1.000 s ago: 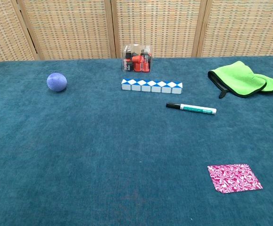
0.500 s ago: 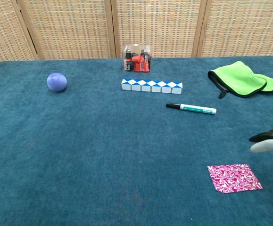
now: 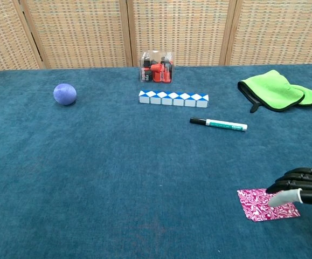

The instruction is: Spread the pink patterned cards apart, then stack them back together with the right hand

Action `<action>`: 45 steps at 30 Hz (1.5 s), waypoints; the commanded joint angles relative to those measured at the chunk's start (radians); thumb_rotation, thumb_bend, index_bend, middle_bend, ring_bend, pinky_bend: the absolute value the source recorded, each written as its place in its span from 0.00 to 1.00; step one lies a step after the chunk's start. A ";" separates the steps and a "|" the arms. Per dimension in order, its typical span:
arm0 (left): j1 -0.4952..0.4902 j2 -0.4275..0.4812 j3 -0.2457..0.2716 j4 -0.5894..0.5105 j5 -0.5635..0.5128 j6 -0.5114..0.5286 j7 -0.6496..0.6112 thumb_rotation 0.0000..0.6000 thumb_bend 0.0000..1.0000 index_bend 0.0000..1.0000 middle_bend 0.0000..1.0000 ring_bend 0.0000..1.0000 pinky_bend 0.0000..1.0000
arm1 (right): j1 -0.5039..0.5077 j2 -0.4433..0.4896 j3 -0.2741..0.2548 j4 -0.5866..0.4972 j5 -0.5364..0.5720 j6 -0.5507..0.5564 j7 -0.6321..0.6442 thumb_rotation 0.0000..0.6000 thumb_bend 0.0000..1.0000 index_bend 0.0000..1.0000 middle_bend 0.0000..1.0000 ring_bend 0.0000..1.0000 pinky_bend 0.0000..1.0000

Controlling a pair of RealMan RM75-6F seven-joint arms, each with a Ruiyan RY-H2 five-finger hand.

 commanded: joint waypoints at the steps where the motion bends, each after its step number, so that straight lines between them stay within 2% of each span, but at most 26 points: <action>1: 0.000 0.001 0.000 -0.001 0.000 0.000 0.001 1.00 0.00 0.00 0.00 0.00 0.00 | 0.002 -0.010 -0.007 0.012 0.007 -0.005 -0.005 1.00 1.00 0.15 0.10 0.00 0.04; 16: 0.000 0.003 0.001 -0.003 -0.002 -0.002 -0.001 1.00 0.00 0.00 0.00 0.00 0.00 | 0.004 -0.078 0.007 0.094 0.104 -0.060 -0.075 1.00 1.00 0.15 0.10 0.00 0.04; 38: -0.002 0.006 0.002 -0.007 -0.003 -0.007 -0.006 1.00 0.00 0.00 0.00 0.00 0.00 | 0.061 -0.117 0.138 0.150 0.321 -0.169 -0.151 1.00 1.00 0.15 0.10 0.00 0.04; 42: -0.002 0.007 0.002 -0.008 -0.003 -0.007 -0.007 1.00 0.00 0.00 0.00 0.00 0.00 | 0.071 -0.103 0.156 0.120 0.344 -0.168 -0.148 1.00 1.00 0.15 0.10 0.00 0.04; 45: -0.002 0.006 0.002 -0.007 -0.003 -0.007 -0.005 1.00 0.00 0.00 0.00 0.00 0.00 | 0.073 -0.064 0.149 0.045 0.328 -0.145 -0.102 1.00 1.00 0.15 0.10 0.00 0.04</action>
